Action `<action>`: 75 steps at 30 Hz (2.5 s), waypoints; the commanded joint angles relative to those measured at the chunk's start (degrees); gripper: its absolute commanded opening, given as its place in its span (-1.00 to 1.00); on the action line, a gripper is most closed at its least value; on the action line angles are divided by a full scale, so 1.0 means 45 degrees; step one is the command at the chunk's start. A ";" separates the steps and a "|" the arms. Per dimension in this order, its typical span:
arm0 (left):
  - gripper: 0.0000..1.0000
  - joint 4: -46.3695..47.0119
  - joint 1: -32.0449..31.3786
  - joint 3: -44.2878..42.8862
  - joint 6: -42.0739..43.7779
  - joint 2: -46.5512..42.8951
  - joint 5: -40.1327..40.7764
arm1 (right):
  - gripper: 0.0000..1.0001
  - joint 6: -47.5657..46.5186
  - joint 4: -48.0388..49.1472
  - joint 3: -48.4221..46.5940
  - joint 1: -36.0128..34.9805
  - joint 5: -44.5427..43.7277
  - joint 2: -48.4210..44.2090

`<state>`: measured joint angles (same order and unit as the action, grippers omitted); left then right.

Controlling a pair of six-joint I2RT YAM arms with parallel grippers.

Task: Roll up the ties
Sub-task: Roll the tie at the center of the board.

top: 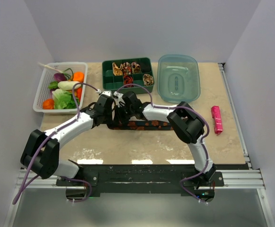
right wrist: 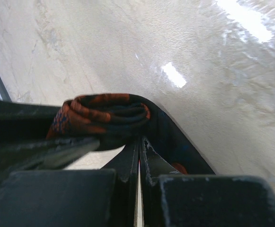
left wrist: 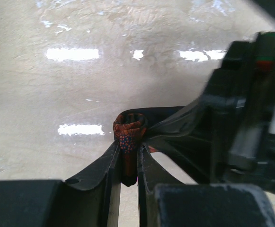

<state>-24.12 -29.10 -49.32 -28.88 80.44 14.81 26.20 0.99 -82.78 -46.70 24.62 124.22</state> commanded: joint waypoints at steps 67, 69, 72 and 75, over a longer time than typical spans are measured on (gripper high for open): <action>0.05 -0.0969 -0.2752 -0.0720 -0.1433 0.1032 0.1300 | -1.00 -0.0763 -0.0299 0.1247 0.1510 -0.0276 -0.2136; 0.14 -0.0890 -0.2713 -0.0681 -0.1433 0.0504 0.1241 | -1.00 -0.0762 -0.0280 0.1306 0.1490 -0.0199 -0.2253; 0.19 -0.0618 -0.2382 -0.0486 -0.1375 -0.0141 0.0754 | -1.00 -0.0782 -0.0280 0.1345 0.1432 -0.0120 -0.2390; 0.20 -0.0247 -0.1777 -0.0058 -0.1219 -0.0727 -0.0066 | -1.00 -0.0782 -0.0280 0.1365 0.1296 -0.0042 -0.2605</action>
<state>-28.91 -39.97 -51.88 -33.91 80.71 18.81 23.70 -1.69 -76.99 -40.12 22.70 116.60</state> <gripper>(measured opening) 0.596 0.007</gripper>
